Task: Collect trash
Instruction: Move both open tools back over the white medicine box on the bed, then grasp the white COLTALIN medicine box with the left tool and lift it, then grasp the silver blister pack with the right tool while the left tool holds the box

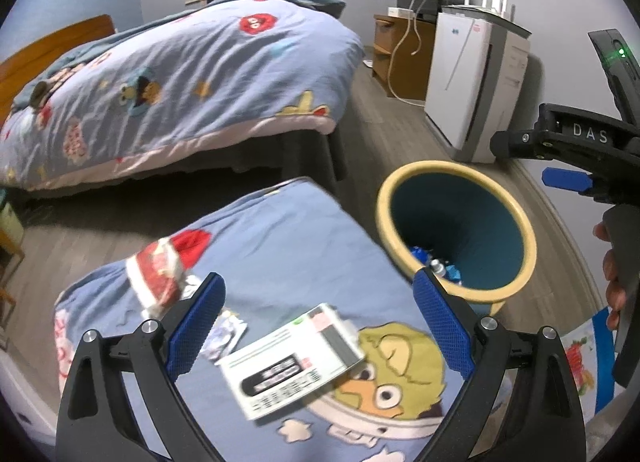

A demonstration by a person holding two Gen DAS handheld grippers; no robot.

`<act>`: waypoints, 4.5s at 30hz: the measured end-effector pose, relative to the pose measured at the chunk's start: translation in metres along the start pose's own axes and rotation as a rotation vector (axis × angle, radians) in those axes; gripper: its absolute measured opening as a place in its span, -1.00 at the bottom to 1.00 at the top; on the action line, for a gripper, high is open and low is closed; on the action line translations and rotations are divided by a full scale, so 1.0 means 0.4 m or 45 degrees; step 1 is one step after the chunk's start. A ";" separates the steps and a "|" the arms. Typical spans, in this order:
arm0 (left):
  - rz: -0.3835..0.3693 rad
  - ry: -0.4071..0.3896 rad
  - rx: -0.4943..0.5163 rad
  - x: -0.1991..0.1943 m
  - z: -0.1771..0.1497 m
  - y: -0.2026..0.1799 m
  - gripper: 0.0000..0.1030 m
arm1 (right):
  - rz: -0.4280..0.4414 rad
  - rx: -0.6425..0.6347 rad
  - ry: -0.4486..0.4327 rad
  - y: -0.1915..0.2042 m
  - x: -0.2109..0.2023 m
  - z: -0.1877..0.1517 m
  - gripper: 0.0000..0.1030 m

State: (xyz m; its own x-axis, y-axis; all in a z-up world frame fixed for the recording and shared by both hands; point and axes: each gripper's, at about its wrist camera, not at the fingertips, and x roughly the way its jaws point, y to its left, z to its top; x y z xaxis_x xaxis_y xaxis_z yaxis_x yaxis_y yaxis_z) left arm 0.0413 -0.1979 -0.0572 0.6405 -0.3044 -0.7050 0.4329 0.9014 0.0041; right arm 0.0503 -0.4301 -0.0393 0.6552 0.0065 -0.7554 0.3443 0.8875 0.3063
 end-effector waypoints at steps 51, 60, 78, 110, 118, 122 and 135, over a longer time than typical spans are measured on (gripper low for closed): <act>-0.076 0.355 0.360 0.307 -0.166 0.019 0.90 | 0.043 -0.031 0.243 0.093 0.202 -0.094 0.89; -0.143 0.431 0.301 0.304 -0.166 0.028 0.68 | 0.050 -0.035 0.235 0.099 0.189 -0.089 0.89; -0.020 0.321 0.171 -0.005 -0.063 0.193 0.51 | 0.072 -0.033 0.225 0.179 0.186 -0.110 0.89; 0.045 0.323 -0.267 -0.010 -0.125 0.567 0.51 | 0.180 -0.966 0.424 0.594 0.421 -0.414 0.16; 0.043 0.308 -0.231 -0.013 -0.103 0.533 0.51 | 0.206 -0.950 0.381 0.567 0.368 -0.374 0.16; 0.041 0.297 -0.191 -0.011 -0.084 0.500 0.51 | 0.191 -0.958 0.331 0.547 0.329 -0.343 0.16; 0.019 0.252 -0.088 -0.001 -0.018 0.385 0.51 | 0.141 -0.755 0.213 0.386 0.223 -0.207 0.16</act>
State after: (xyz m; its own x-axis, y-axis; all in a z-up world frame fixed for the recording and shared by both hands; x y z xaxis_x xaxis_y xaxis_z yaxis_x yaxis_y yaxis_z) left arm 0.1034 -0.0568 -0.0614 0.5063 -0.2303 -0.8310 0.3754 0.9264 -0.0281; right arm 0.1061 -0.2543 -0.1073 0.5349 0.1423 -0.8328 -0.1829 0.9818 0.0503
